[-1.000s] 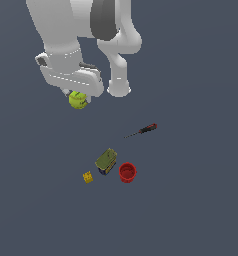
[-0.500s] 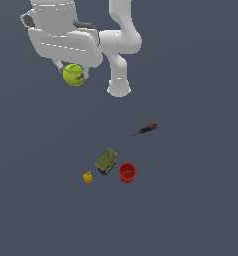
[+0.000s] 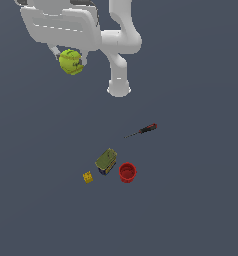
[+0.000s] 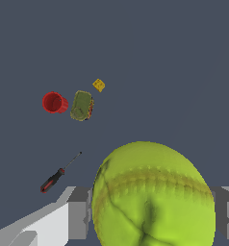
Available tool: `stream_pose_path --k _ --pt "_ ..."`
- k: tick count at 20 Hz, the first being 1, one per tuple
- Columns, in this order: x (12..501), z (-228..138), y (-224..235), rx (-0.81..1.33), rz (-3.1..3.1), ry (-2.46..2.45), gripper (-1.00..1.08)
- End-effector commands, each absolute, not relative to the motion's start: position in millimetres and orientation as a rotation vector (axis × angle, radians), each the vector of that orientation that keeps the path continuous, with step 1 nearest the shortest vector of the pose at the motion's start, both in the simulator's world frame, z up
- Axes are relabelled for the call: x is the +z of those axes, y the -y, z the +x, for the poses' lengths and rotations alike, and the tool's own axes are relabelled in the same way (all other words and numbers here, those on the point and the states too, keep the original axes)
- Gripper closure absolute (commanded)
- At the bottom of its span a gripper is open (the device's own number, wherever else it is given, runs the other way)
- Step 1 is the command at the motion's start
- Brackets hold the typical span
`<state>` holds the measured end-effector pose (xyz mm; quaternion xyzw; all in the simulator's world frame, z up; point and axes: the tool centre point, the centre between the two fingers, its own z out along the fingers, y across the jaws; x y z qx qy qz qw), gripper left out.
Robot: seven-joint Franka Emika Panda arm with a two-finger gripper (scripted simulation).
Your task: Pick up a designated object from a clutter of objects.
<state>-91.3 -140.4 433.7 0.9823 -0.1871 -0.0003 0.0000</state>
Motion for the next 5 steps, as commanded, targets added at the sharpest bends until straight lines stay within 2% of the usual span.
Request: stream_pose_path --k 1,5 --pt "436.8 -91.2 140.4 0.000 3.086 0.587 1.08" --pt "434.9 -90.3 140.7 0.000 3.086 0.587 1.08"
